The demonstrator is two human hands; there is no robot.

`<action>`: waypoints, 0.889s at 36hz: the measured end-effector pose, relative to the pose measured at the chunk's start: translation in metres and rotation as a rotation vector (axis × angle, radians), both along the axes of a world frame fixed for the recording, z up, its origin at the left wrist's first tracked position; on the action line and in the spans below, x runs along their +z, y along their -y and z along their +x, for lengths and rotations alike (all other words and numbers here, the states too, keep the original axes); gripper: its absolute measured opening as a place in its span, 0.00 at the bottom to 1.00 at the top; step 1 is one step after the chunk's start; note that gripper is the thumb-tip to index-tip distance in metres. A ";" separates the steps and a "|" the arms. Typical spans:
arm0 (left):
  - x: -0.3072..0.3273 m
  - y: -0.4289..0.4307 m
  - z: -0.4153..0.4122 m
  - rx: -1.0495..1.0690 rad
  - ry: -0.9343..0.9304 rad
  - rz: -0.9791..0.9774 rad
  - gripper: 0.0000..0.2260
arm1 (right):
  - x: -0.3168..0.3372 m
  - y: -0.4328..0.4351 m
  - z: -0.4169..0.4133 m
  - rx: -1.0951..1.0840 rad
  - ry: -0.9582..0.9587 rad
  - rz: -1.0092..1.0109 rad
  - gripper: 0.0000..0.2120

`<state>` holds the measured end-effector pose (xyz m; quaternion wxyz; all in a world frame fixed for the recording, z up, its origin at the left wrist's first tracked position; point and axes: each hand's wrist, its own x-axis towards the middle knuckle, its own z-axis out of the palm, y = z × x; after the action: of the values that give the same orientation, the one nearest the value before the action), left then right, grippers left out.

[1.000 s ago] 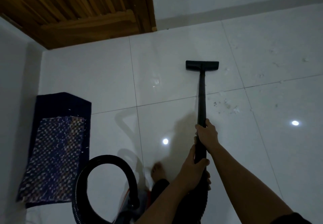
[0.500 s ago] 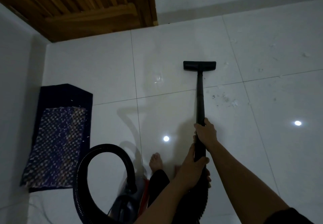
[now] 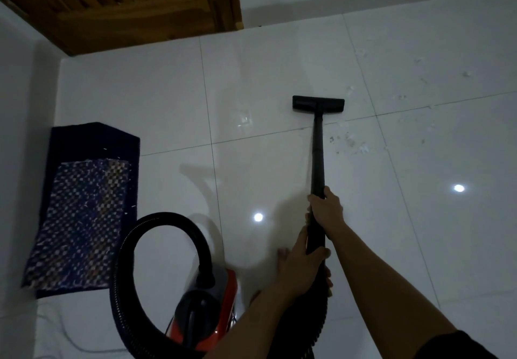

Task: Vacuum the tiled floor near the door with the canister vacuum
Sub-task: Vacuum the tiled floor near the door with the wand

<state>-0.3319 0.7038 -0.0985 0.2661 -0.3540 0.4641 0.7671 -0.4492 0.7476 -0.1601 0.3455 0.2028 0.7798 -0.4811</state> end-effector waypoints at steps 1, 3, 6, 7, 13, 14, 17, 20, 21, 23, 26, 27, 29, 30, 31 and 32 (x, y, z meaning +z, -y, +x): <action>0.000 0.000 0.005 -0.011 -0.003 -0.005 0.27 | 0.001 -0.001 0.005 -0.004 -0.002 -0.004 0.15; 0.000 -0.002 0.015 -0.029 -0.005 -0.021 0.27 | 0.001 -0.004 0.016 -0.011 0.002 -0.013 0.15; 0.000 -0.005 0.029 -0.027 -0.002 -0.037 0.28 | -0.002 -0.008 0.031 -0.008 0.004 -0.006 0.14; 0.000 -0.006 0.033 -0.024 -0.002 -0.039 0.28 | -0.003 -0.010 0.036 -0.009 0.003 -0.005 0.15; -0.001 -0.013 0.056 -0.023 0.010 -0.028 0.30 | -0.007 -0.017 0.059 -0.019 0.006 -0.028 0.15; 0.000 -0.014 0.059 -0.023 0.006 -0.029 0.30 | -0.007 -0.019 0.063 -0.015 0.000 -0.028 0.15; 0.002 -0.016 0.070 -0.034 -0.008 -0.041 0.29 | -0.007 -0.022 0.074 -0.008 -0.005 -0.019 0.14; 0.005 -0.019 0.080 -0.047 -0.018 -0.030 0.29 | -0.007 -0.026 0.084 -0.002 -0.009 -0.012 0.15; 0.006 -0.021 0.083 -0.053 -0.018 -0.026 0.30 | -0.007 -0.027 0.087 0.000 -0.009 -0.008 0.15; 0.011 -0.022 0.088 -0.072 -0.028 -0.037 0.30 | -0.006 -0.029 0.092 0.001 -0.009 0.000 0.17; 0.015 -0.025 0.092 -0.089 -0.042 -0.057 0.29 | -0.006 -0.033 0.097 0.003 -0.005 0.007 0.17; 0.017 -0.027 0.094 -0.090 -0.041 -0.055 0.28 | -0.006 -0.035 0.099 0.010 -0.005 0.014 0.17; 0.018 -0.030 0.097 -0.089 -0.032 -0.049 0.28 | -0.006 -0.038 0.103 0.017 -0.007 0.024 0.16; 0.018 -0.032 0.099 -0.087 -0.026 -0.046 0.28 | -0.006 -0.040 0.105 0.018 -0.009 0.025 0.16; 0.018 -0.033 0.102 -0.086 -0.022 -0.043 0.28 | -0.005 -0.041 0.107 0.017 -0.007 0.025 0.15; 0.018 -0.035 0.104 -0.088 -0.021 -0.039 0.28 | -0.006 -0.042 0.109 0.016 -0.008 0.024 0.15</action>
<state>-0.2279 0.7384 -0.0809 0.2880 -0.3302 0.4969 0.7491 -0.3401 0.7900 -0.1661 0.3440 0.1988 0.7885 -0.4696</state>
